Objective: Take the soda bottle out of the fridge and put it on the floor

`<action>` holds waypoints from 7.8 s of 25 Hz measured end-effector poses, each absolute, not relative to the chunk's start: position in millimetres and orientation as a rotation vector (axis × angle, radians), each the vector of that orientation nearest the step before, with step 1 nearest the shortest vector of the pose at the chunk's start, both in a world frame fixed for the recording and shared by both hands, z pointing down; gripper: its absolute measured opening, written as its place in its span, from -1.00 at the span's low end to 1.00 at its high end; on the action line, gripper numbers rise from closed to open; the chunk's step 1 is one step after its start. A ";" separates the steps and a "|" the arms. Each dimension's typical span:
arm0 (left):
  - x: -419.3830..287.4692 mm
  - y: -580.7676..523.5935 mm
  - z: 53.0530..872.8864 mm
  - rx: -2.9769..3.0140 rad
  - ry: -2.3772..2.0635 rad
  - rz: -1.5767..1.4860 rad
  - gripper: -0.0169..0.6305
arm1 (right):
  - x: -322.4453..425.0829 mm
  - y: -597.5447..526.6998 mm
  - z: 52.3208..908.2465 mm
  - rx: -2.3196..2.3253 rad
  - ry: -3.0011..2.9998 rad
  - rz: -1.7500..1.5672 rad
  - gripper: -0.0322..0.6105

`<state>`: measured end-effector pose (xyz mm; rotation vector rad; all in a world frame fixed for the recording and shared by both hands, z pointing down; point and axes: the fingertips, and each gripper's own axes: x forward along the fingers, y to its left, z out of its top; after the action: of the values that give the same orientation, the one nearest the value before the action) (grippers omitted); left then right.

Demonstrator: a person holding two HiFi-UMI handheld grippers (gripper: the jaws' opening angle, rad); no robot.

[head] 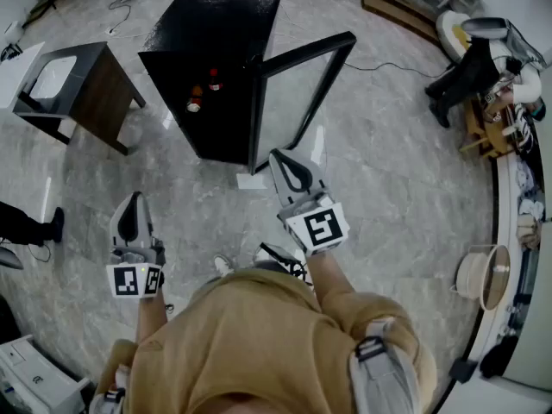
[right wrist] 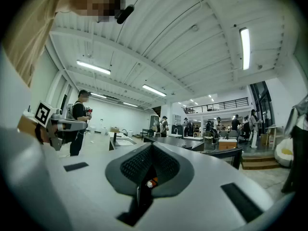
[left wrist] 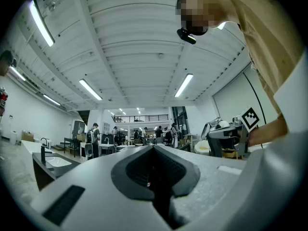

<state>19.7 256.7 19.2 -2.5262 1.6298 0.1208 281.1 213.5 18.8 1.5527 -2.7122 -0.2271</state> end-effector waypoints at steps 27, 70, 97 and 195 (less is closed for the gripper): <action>34.9 294.6 41.9 -2.519 1.713 0.036 -0.95 | 287.5 222.7 79.2 1.356 -2.732 0.125 -0.50; -55.4 1.2 91.9 -2.874 1.384 0.110 -0.95 | 151.5 -4.9 111.8 1.465 -2.446 0.124 -0.47; -26.5 -67.5 264.0 -2.904 1.605 0.031 -0.95 | 158.1 -242.7 396.1 1.562 -2.352 0.314 -0.02; -105.9 1.8 526.8 -2.771 1.967 -0.166 -0.95 | 23.8 -74.5 564.5 0.740 -2.683 0.171 0.01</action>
<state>-105.9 1.8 526.8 -2.7714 1.9673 -0.1664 23.8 -74.5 564.5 0.7395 -2.6828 0.1710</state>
